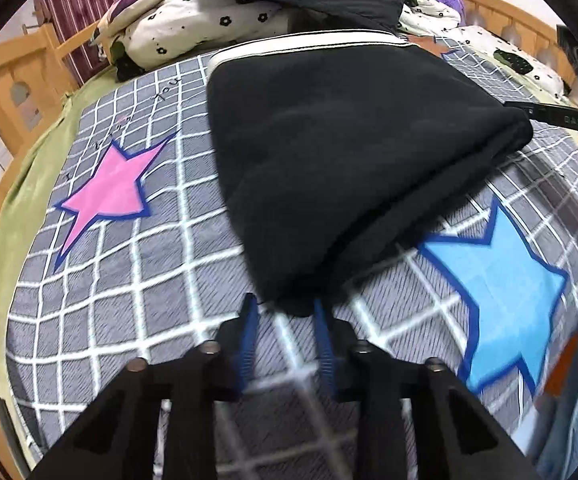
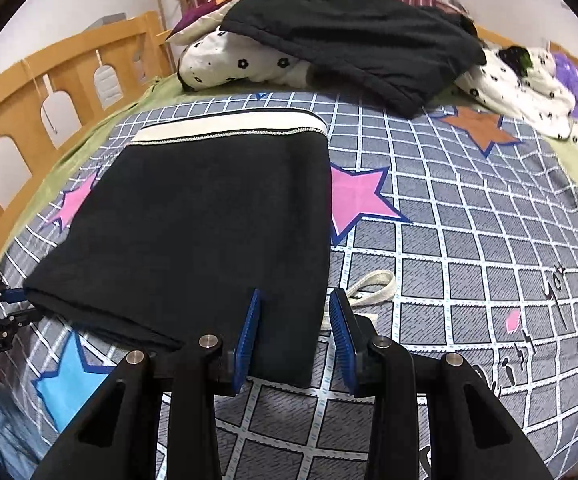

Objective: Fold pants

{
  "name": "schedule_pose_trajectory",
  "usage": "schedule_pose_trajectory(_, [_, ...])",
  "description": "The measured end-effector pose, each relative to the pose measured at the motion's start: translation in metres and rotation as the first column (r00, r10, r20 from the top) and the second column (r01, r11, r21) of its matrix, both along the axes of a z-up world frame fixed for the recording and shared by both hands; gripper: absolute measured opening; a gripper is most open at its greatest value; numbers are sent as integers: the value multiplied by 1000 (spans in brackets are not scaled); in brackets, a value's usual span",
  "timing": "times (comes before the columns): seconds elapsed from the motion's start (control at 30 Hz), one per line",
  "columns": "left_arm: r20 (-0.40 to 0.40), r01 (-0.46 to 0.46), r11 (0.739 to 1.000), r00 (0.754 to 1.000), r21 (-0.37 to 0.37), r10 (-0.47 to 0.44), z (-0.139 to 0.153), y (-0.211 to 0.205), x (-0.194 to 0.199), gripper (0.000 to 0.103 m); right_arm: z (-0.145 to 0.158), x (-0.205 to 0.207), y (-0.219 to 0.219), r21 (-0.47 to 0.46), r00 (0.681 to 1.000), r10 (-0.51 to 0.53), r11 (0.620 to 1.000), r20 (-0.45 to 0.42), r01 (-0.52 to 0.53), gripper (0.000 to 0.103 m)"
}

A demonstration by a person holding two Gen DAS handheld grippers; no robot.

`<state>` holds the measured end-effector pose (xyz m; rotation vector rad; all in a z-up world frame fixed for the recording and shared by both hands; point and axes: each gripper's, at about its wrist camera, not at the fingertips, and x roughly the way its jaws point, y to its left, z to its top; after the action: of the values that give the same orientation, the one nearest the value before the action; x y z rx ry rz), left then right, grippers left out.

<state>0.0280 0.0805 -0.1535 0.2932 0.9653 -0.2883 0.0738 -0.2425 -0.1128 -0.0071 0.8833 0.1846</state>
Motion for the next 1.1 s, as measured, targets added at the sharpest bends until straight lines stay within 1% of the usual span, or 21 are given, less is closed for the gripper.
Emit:
schedule_pose_trajectory(0.03, [34,-25,999,999,28,24,0,-6,1,15,0,0,0,1,1000,-3,1000,-4,3,36])
schedule_pose_trajectory(0.07, [87,-60,998,994,12,59,6,-6,2,14,-3,-1,0,2,1000,-5,1000,-10,5,36])
schedule_pose_trajectory(0.1, [123,-84,995,988,-57,91,15,1,0,12,-4,0,0,0,1000,-5,1000,-11,5,36])
schedule_pose_trajectory(0.13, [160,-107,977,978,-184,137,29,14,-4,12,-4,0,0,-1,1000,-3,1000,-8,3,36])
schedule_pose_trajectory(0.17, [162,-122,952,972,-281,172,35,27,-5,12,-3,-1,-1,1,1000,-4,1000,-6,4,36])
schedule_pose_trajectory(0.2, [113,-146,940,976,-308,189,30,33,0,12,-2,-2,-2,7,1000,-4,1000,-6,4,36])
schedule_pose_trajectory(0.3, [-62,-239,937,971,-256,230,-14,35,8,12,-9,-4,-1,9,1000,-8,1000,-17,8,37])
schedule_pose_trajectory(0.33, [-14,-228,941,973,-248,232,-12,33,1,12,-13,-4,1,-5,1000,-4,1000,-28,4,36])
schedule_pose_trajectory(0.4, [2,-205,954,978,-218,210,1,28,-5,15,-14,-5,6,-53,999,19,998,-25,-20,37])
schedule_pose_trajectory(0.47, [22,-218,940,973,-261,232,14,38,-14,16,-7,-8,7,-84,998,54,995,-18,-56,37])
schedule_pose_trajectory(0.53, [54,-244,917,960,-315,273,27,48,-26,30,7,-14,0,-68,998,59,996,25,-58,37])
schedule_pose_trajectory(0.57, [93,-252,910,950,-330,297,37,52,-30,32,13,-17,-2,-57,997,57,997,53,-54,37])
schedule_pose_trajectory(0.63, [139,-226,915,948,-335,285,54,45,-22,33,22,-20,-4,-29,992,68,997,107,-65,37])
schedule_pose_trajectory(0.7, [117,-204,921,960,-331,254,64,34,0,33,22,-16,-1,-10,989,82,997,120,-81,37])
schedule_pose_trajectory(0.77, [59,-139,926,984,-350,170,63,14,25,33,16,-11,8,-2,988,110,994,112,-110,37])
schedule_pose_trajectory(0.87, [-17,-150,954,988,-258,150,29,-13,35,33,-7,-10,21,-78,990,125,990,60,-120,37])
schedule_pose_trajectory(0.9, [-10,-161,959,987,-233,163,16,-19,30,33,-14,-13,22,-99,992,116,989,44,-111,37])
schedule_pose_trajectory(0.93, [75,-153,966,982,-208,171,12,-26,15,33,-18,-17,21,-101,994,109,989,27,-105,37])
schedule_pose_trajectory(1.0, [120,-141,984,981,-108,154,14,-42,-1,33,-22,-22,17,-86,995,100,991,-13,-101,37])
schedule_pose_trajectory(1.03, [121,-136,986,982,-99,148,17,-44,-3,33,-26,-25,13,-68,995,95,993,-32,-97,37])
schedule_pose_trajectory(1.1, [107,-109,986,987,-126,122,26,-42,-4,33,-29,-28,11,-55,995,89,994,-35,-91,37])
